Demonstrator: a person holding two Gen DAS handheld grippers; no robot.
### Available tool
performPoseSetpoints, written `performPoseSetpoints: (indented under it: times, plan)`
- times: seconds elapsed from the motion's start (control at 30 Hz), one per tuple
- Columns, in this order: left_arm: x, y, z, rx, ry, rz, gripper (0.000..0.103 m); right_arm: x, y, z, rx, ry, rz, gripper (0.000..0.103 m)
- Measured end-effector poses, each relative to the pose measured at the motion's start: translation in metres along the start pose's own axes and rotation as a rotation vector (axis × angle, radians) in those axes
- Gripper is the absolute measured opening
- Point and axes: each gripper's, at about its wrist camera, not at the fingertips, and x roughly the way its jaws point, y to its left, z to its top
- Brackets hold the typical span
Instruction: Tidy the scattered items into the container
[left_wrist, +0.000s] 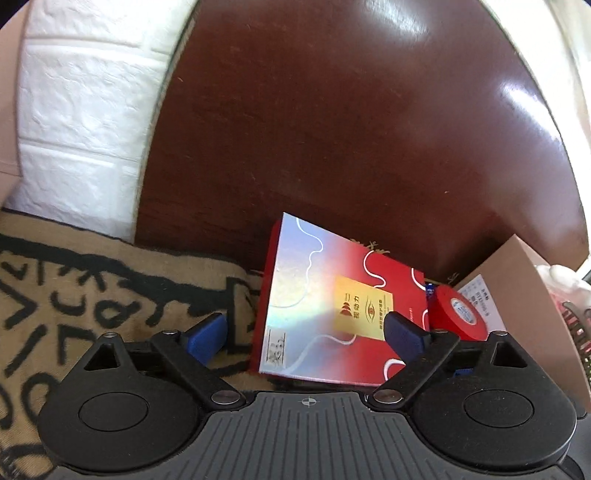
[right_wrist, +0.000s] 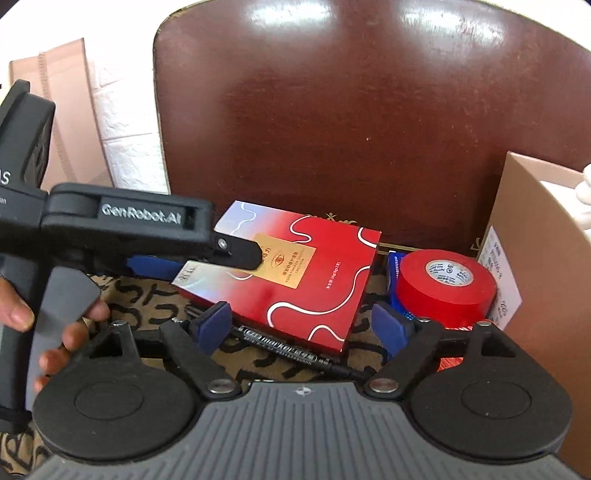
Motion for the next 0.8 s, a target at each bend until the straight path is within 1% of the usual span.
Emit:
performPoseSetpoints:
  times: [0.07,0.13,0.17,0.2,0.27,0.37,0.47,0.57,0.6,0.63,0.67,0.7,0.73,0.8]
  plan:
    - [0.005,-0.001,0.000,0.009,-0.005,-0.018,0.098,0.008,-0.003,0.000,0.022,0.008,0.008,0.085]
    - [0.007,-0.001,0.000,-0.002,0.003,-0.049,0.092,0.014,-0.007,-0.001,0.050,0.022,0.037,0.080]
    - [0.006,-0.002,-0.001,-0.008,0.005,-0.045,0.088,0.015,-0.007,-0.001,0.063,0.030,0.046,0.079]
    - [0.004,-0.004,-0.002,-0.002,-0.004,-0.027,0.083,0.014,-0.006,-0.002,0.064,0.026,0.037,0.079]
    - [-0.002,-0.008,-0.006,0.022,-0.006,-0.013,0.079,0.007,-0.004,-0.002,0.048,0.005,0.027,0.079]
    - [-0.017,-0.008,-0.010,-0.032,-0.025,-0.024,0.078,-0.008,-0.004,0.000,0.039,-0.010,0.039,0.079]
    - [-0.038,-0.017,-0.019,-0.045,-0.044,-0.024,0.076,-0.028,0.000,-0.001,0.020,-0.013,0.041,0.079]
    - [-0.066,-0.036,-0.037,-0.026,-0.047,-0.016,0.075,-0.057,0.000,-0.012,0.017,-0.011,0.060,0.079]
    - [-0.076,-0.041,-0.046,-0.034,-0.042,-0.039,0.071,-0.068,0.000,-0.018,0.021,-0.005,0.074,0.078]
    - [-0.083,-0.047,-0.055,-0.051,-0.024,-0.086,0.067,-0.076,0.000,-0.023,0.028,0.005,0.095,0.075]
    - [-0.089,-0.054,-0.065,-0.073,0.003,-0.114,0.067,-0.087,0.001,-0.029,0.041,0.016,0.125,0.072]
    - [-0.095,-0.062,-0.077,-0.075,0.029,-0.109,0.067,-0.097,0.005,-0.036,0.045,0.030,0.153,0.072]
    - [-0.101,-0.072,-0.089,-0.053,0.044,-0.092,0.069,-0.107,0.011,-0.043,0.032,0.042,0.162,0.072]
    - [-0.113,-0.085,-0.114,-0.020,0.050,-0.081,0.071,-0.126,0.021,-0.058,-0.011,0.061,0.158,0.072]
